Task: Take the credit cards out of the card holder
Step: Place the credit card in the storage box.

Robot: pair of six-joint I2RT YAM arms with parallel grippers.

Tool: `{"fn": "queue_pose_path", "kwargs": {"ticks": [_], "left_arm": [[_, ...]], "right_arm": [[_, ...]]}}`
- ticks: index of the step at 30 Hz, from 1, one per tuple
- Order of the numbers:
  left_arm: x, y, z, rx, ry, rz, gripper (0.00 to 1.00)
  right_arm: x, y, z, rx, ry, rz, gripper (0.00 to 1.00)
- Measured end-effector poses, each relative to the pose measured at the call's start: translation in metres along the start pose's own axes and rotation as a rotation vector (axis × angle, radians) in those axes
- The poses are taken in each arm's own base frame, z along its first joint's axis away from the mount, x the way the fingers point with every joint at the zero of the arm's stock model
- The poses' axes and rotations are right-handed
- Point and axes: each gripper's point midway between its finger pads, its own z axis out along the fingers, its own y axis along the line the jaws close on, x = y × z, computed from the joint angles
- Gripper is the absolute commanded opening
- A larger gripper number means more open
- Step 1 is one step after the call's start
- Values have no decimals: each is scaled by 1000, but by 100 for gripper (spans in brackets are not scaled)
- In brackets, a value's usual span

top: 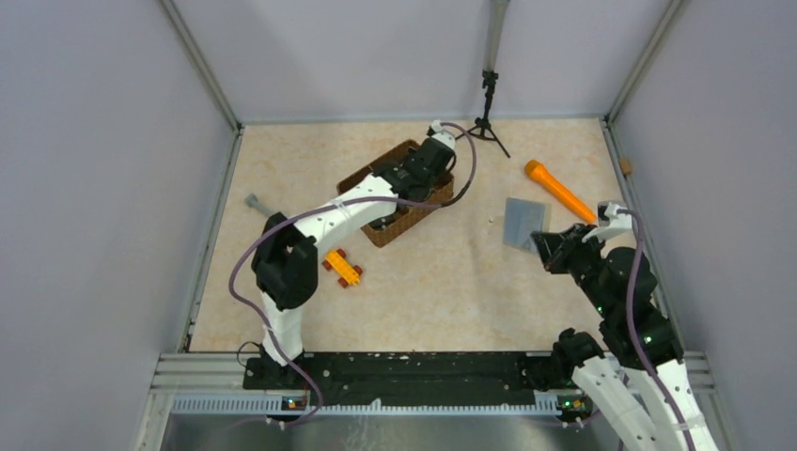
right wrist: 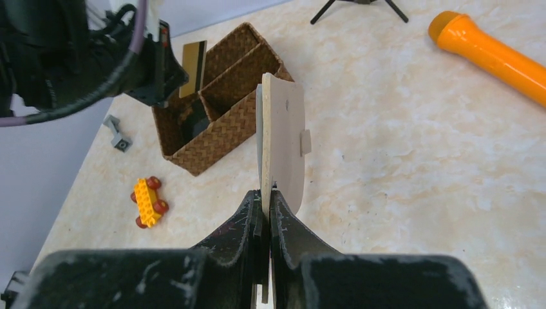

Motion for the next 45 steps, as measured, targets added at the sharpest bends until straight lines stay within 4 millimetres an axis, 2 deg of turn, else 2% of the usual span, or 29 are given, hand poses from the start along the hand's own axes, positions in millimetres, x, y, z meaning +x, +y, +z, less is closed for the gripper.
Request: {"fn": "queue_pose_path", "kwargs": {"ticks": [9,10,13,15,21,24,29,31,33,34,36,39,45], "left_arm": [[13,-20,43,-41,48,148,0],[14,-22,48,-44,51,167,2],[18,-29,61,-48,61,205,23],[20,-34,67,-45,70,218,33],[23,-35,64,-28,83,215,47],[20,-28,50,-21,75,193,52],[7,-3,4,-5,28,100,64],[5,3,-18,32,5,39,78],[6,4,-42,106,-21,-36,96],[9,3,-50,132,-25,-46,98],[19,-2,-66,209,-38,-104,99],[47,-10,-88,308,-25,-182,99],[91,-26,-122,484,-47,-341,99]], "right_arm": [[-8,-7,-7,39,-69,57,0],[-6,-8,-7,40,-69,67,0],[3,-12,-7,43,-68,103,0],[10,-14,-7,45,-65,125,0],[13,-12,-6,36,-62,167,0],[16,-9,-3,18,-53,189,0],[33,0,5,-49,-4,232,0],[38,8,9,-96,22,250,0],[42,18,11,-150,44,268,0],[44,24,13,-184,58,280,0],[48,34,15,-238,83,295,0],[51,48,15,-318,110,321,0],[52,75,10,-489,148,366,0]]}}
